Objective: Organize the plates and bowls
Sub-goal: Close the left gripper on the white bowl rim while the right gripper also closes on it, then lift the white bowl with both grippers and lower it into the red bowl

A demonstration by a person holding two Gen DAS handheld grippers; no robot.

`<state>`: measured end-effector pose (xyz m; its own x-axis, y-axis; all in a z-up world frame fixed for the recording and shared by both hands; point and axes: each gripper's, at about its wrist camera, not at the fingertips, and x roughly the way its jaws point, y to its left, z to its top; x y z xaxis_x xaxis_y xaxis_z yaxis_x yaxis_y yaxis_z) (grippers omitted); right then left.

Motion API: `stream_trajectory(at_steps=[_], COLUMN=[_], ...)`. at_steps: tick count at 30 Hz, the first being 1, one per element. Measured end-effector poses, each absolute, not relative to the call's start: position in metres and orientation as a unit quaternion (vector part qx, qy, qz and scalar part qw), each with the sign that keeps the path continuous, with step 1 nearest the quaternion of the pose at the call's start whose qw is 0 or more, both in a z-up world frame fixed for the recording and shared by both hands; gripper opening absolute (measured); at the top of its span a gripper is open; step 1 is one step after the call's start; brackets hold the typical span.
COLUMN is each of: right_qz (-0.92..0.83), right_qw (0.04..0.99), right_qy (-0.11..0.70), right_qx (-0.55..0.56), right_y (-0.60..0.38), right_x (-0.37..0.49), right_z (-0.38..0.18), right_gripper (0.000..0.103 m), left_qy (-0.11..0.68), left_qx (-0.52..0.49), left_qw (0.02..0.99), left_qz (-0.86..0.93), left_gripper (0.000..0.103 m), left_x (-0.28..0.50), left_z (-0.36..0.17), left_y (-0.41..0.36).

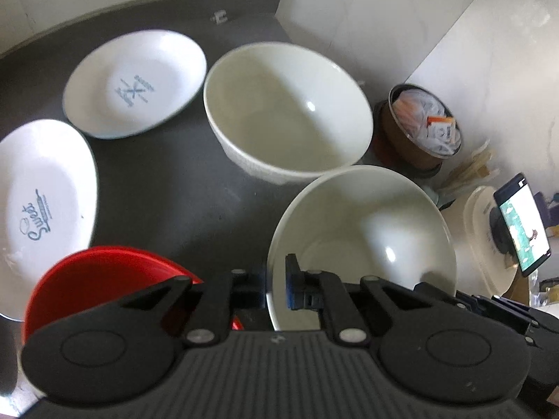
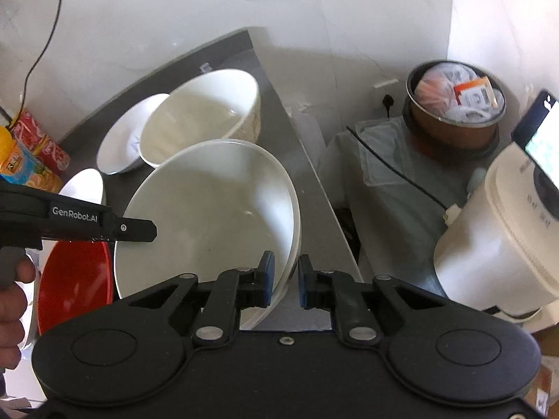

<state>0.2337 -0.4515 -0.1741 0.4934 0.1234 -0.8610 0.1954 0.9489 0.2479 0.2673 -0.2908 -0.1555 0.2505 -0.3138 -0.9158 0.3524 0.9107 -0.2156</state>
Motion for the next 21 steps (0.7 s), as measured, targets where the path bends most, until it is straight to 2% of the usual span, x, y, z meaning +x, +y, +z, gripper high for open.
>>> stream_trajectory(at_steps=[21], right_qz=[0.035], right_qw=[0.883], right_qy=[0.450], right_qx=[0.131], right_y=[-0.408], right_x=[0.242], right_z=[-0.116], right_gripper=[0.014], left_qy=[0.537], left_qx=[-0.035], left_qw=[0.822], left_qz=[-0.186], left_gripper=[0.009], left_x=[0.265], left_z=[-0.091], left_y=[-0.219])
